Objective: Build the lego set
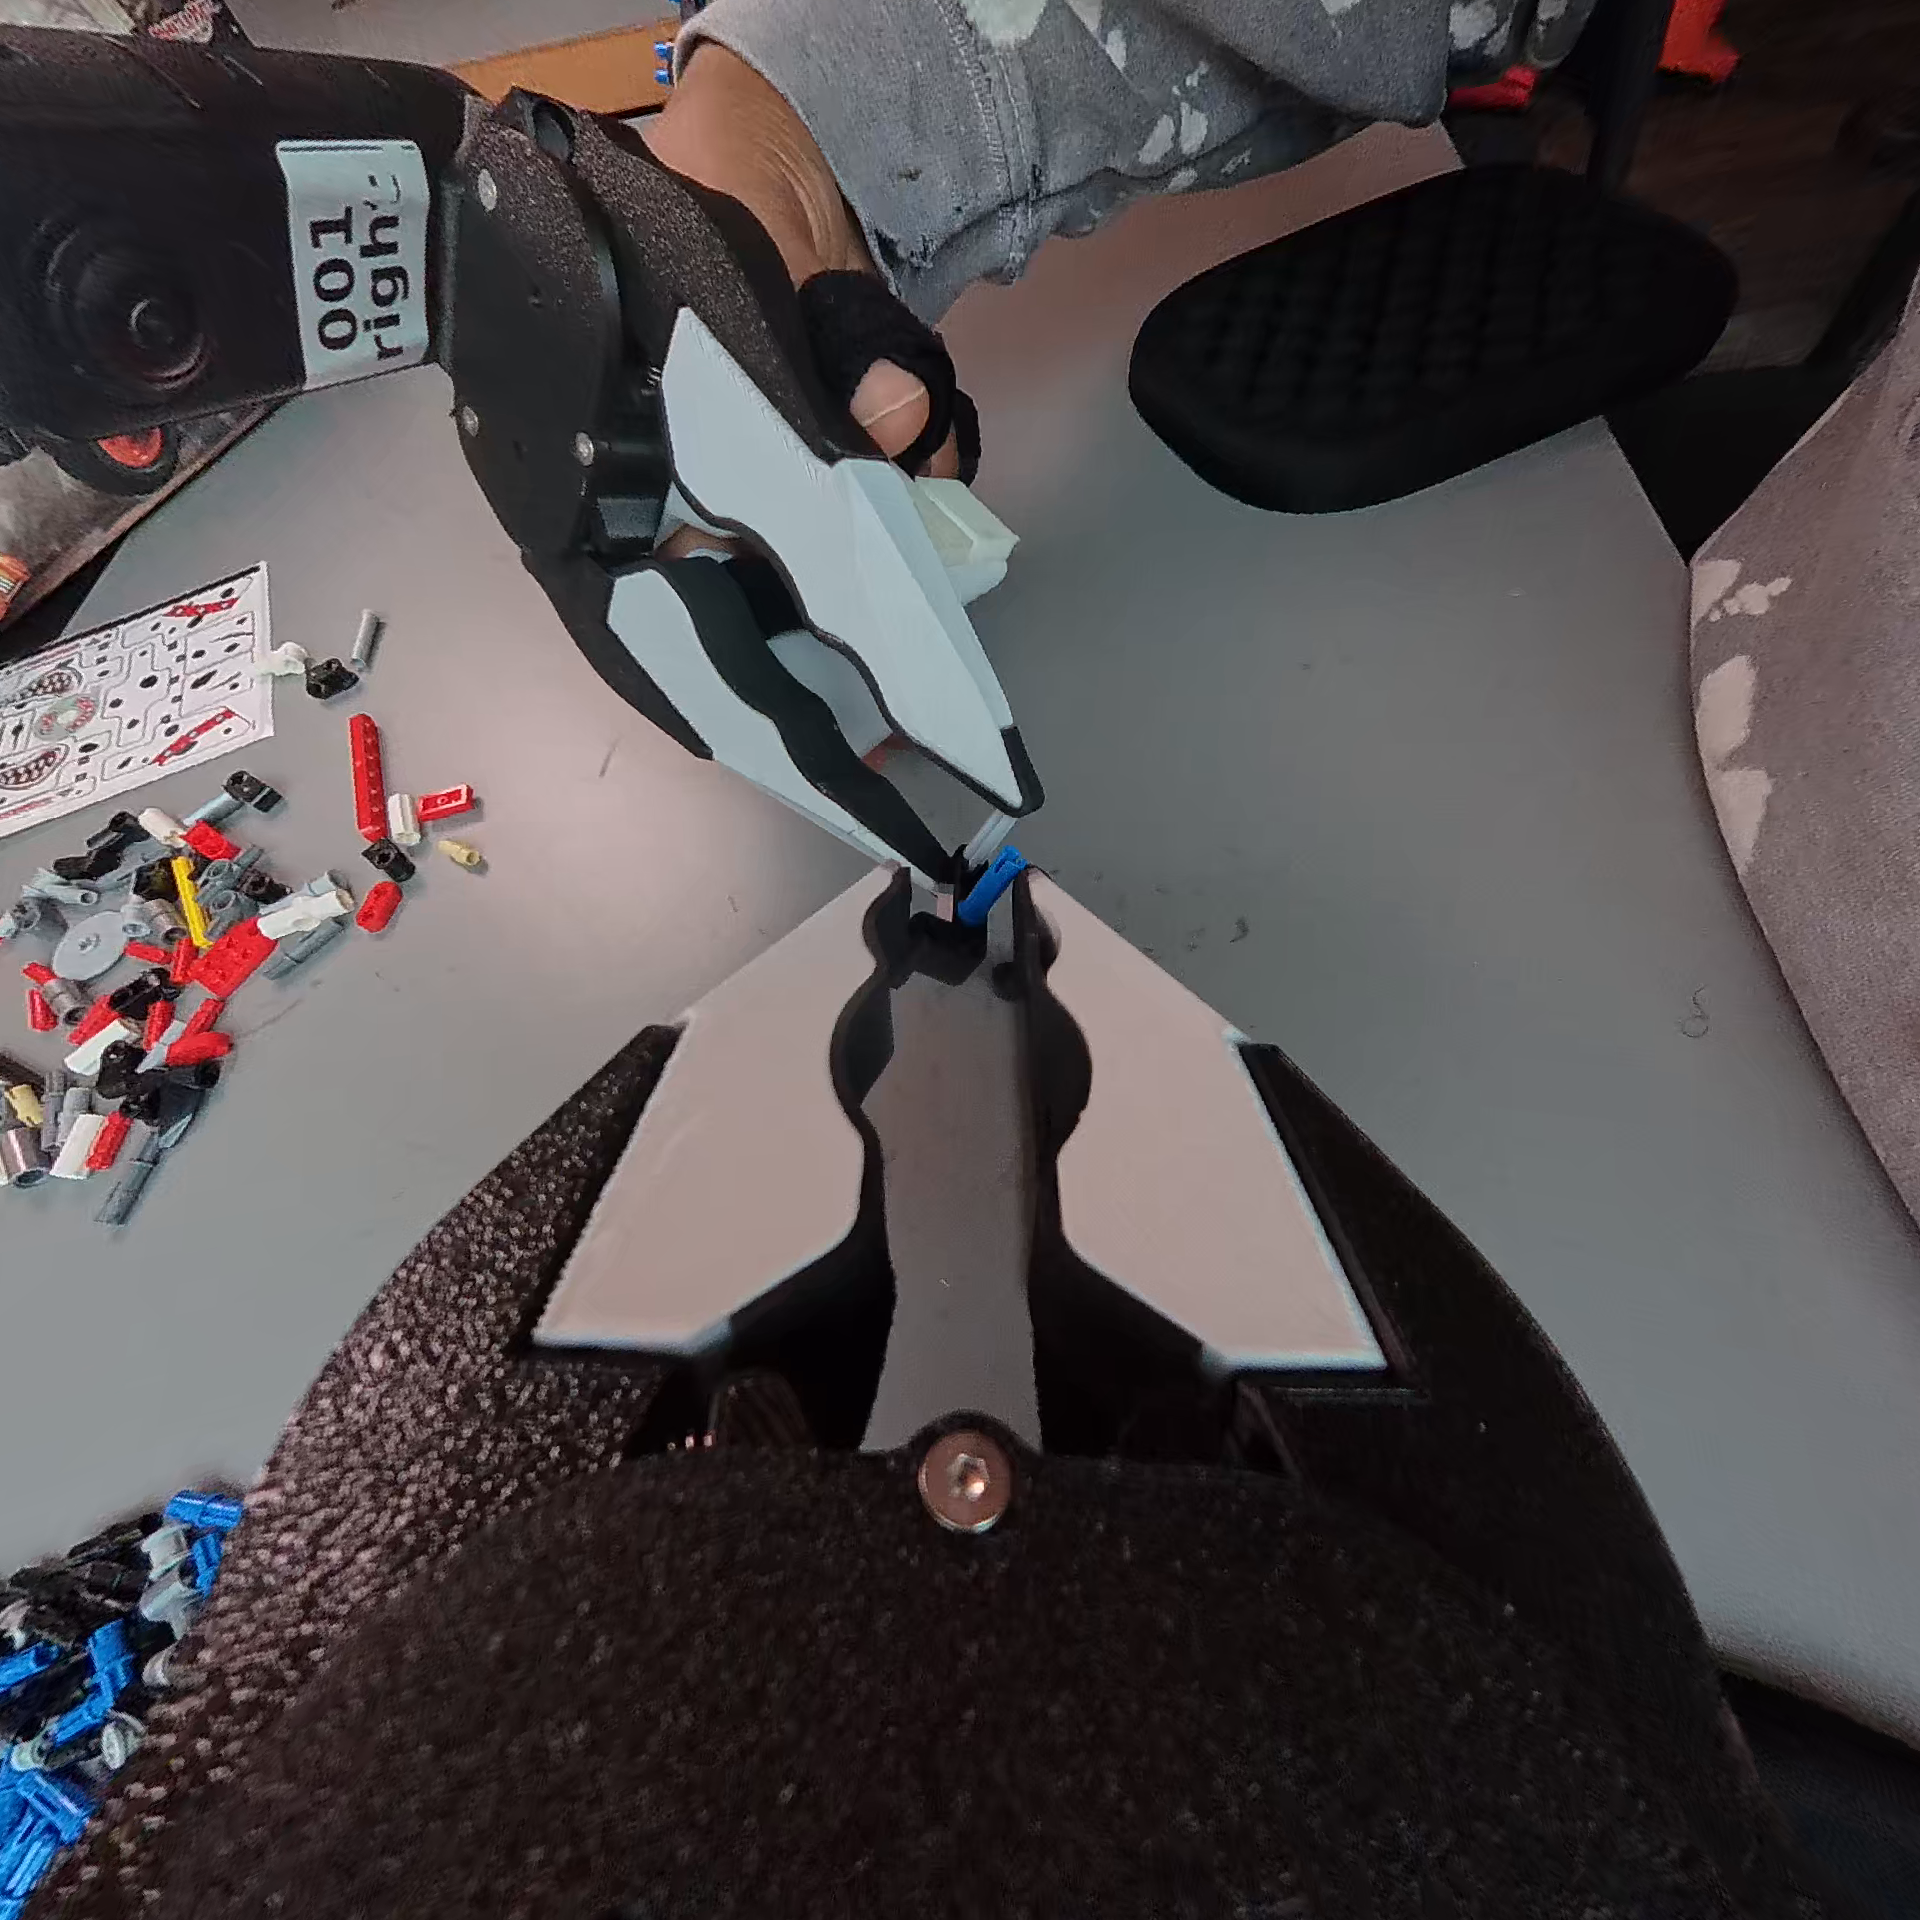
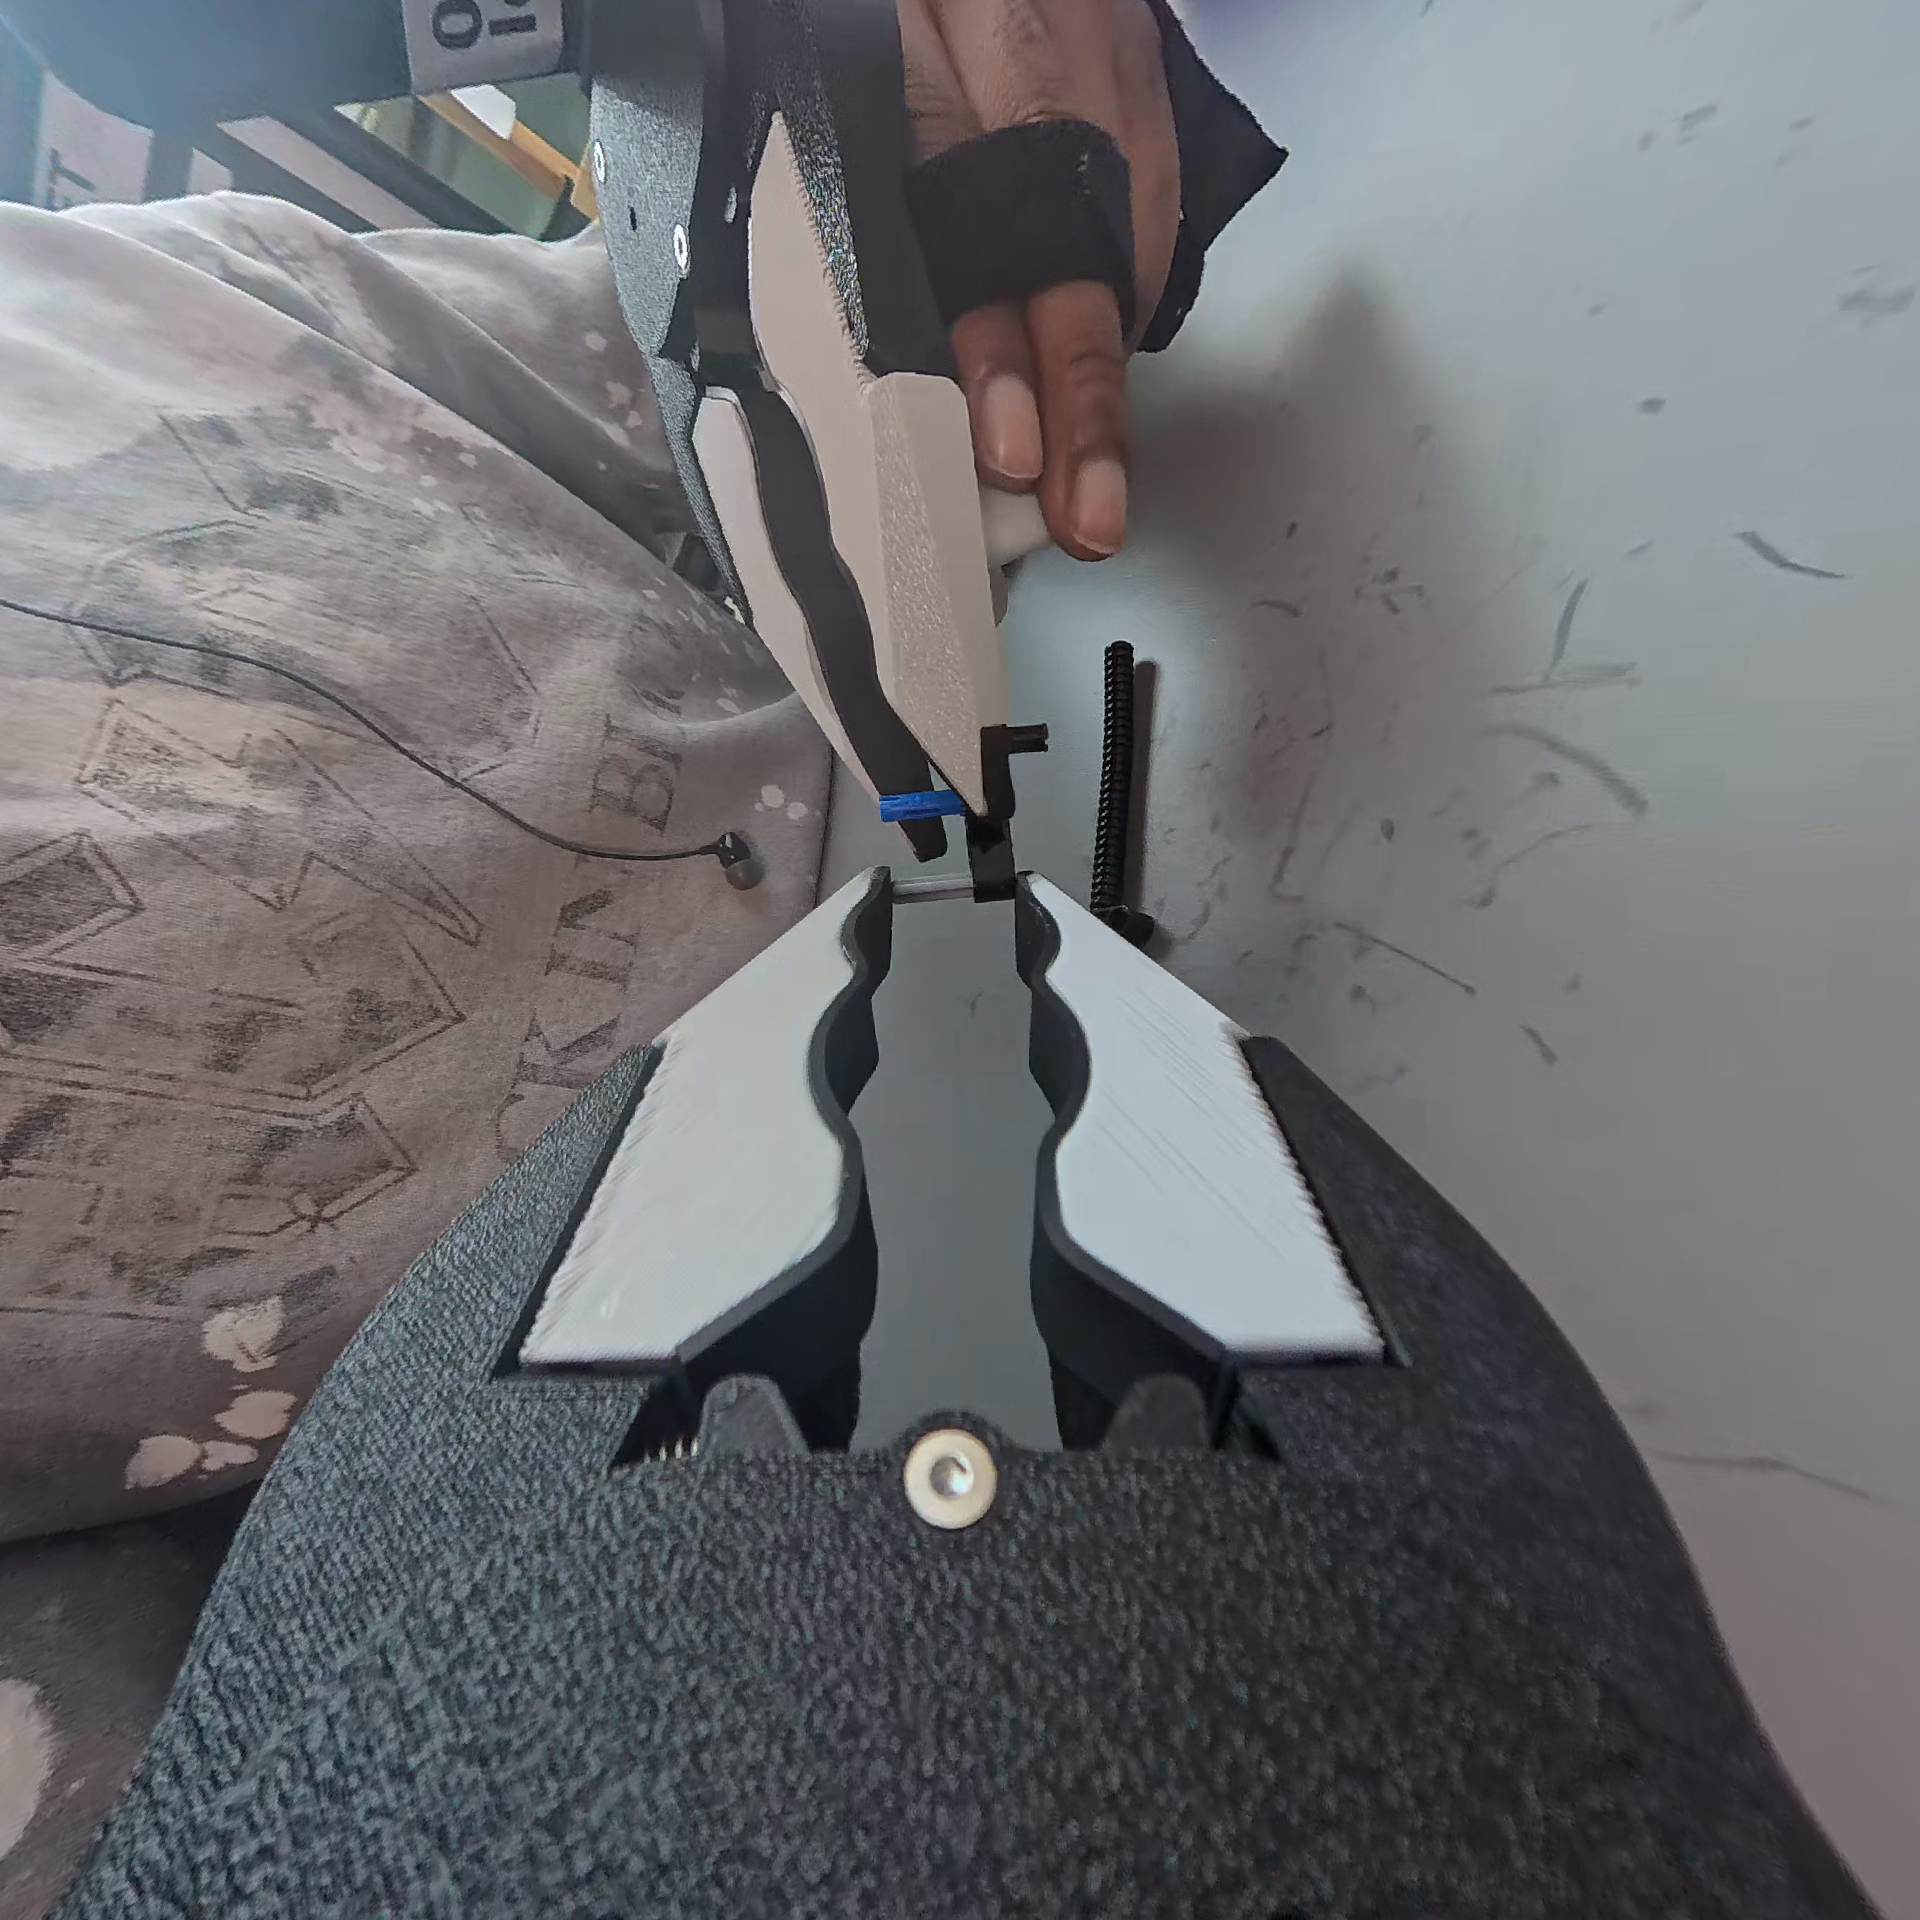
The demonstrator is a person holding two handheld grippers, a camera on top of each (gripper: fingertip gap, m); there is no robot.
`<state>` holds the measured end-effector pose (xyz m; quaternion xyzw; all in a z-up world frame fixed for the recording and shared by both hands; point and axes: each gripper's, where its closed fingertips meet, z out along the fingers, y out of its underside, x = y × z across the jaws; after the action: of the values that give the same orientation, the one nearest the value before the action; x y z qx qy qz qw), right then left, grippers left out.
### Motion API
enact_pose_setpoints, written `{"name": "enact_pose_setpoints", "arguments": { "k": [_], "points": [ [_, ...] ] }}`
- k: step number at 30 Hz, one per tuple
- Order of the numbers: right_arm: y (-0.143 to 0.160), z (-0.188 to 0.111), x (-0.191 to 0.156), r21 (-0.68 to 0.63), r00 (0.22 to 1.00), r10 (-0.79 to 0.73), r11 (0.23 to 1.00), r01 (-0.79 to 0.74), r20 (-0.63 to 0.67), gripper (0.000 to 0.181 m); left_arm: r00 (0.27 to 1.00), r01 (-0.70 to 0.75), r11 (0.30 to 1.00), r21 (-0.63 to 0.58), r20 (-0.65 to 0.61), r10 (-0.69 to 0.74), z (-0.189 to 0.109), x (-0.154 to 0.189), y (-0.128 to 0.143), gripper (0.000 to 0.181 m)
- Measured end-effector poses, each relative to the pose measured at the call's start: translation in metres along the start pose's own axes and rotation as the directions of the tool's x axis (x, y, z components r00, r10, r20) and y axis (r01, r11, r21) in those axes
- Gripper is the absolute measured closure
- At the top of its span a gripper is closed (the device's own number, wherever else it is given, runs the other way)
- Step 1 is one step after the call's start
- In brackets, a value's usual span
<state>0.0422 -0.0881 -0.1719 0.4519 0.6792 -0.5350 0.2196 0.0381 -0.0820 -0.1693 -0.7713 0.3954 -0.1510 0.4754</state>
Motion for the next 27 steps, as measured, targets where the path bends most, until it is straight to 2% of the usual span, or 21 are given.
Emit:
{"name": "enact_pose_setpoints", "arguments": {
  "k": [2, 3, 4, 7, 11, 13, 16, 17, 18, 21, 23, 27],
  "points": [
    [-0.002, -0.003, 0.001, 0.017, 1.0, -0.001, 1.0, 0.001, -0.007, 0.158, 1.0, 0.016, 1.0, -0.003, 0.008, -0.016, 0.0, -0.002, 0.0, 0.164],
    [-0.004, -0.005, 0.001, 0.034, 1.0, -0.017, 0.999, 0.018, -0.017, 0.158, 0.999, 0.032, 0.999, 0.002, 0.007, -0.032, -0.001, -0.004, 0.0, 0.175],
    [-0.008, -0.008, 0.0, 0.057, 0.998, -0.052, 0.997, 0.054, -0.037, 0.159, 0.999, 0.054, 0.998, 0.02, 0.002, -0.054, -0.002, -0.005, -0.002, 0.175],
    [-0.012, -0.011, -0.005, 0.072, 0.956, -0.25, 0.962, 0.263, -0.154, 0.143, 0.989, 0.145, 0.987, 0.075, -0.041, -0.142, -0.007, -0.008, -0.006, 0.175],
    [-0.012, -0.007, 0.002, -0.036, 0.785, -0.478, 0.861, 0.507, -0.395, 0.142, 0.972, 0.215, 0.973, 0.085, -0.111, -0.205, -0.009, -0.006, -0.003, 0.175],
    [-0.015, -0.005, 0.008, -0.078, 0.682, -0.542, 0.808, 0.584, -0.491, 0.149, 0.966, 0.233, 0.969, 0.083, -0.133, -0.221, -0.006, -0.005, -0.001, 0.175],
    [-0.01, 0.0, 0.016, -0.182, 0.571, -0.608, 0.756, 0.629, -0.551, 0.174, 0.97, 0.215, 0.974, 0.068, -0.129, -0.205, -0.002, -0.003, 0.0, 0.175],
    [-0.008, 0.001, 0.017, -0.201, 0.544, -0.627, 0.738, 0.644, -0.558, 0.173, 0.971, 0.213, 0.975, 0.058, -0.127, -0.205, -0.001, -0.003, 0.001, 0.174],
    [-0.008, 0.0, 0.02, -0.215, 0.533, -0.626, 0.739, 0.639, -0.569, 0.174, 0.971, 0.212, 0.977, 0.039, -0.118, -0.206, 0.0, -0.004, 0.005, 0.173],
    [-0.001, -0.002, 0.03, -0.224, 0.58, -0.58, 0.791, 0.569, -0.571, 0.174, 0.969, 0.218, 0.976, -0.022, -0.11, -0.219, 0.004, -0.003, 0.016, 0.153],
    [0.006, -0.001, 0.035, -0.235, 0.618, -0.553, 0.82, 0.521, -0.559, 0.174, 0.971, 0.219, 0.974, -0.063, -0.08, -0.223, 0.006, -0.006, 0.024, 0.152],
    [0.018, 0.0, 0.046, -0.312, 0.611, -0.545, 0.835, 0.453, -0.574, 0.174, 0.975, 0.204, 0.966, -0.159, -0.052, -0.214, 0.013, -0.006, 0.041, 0.154]
  ]
}}
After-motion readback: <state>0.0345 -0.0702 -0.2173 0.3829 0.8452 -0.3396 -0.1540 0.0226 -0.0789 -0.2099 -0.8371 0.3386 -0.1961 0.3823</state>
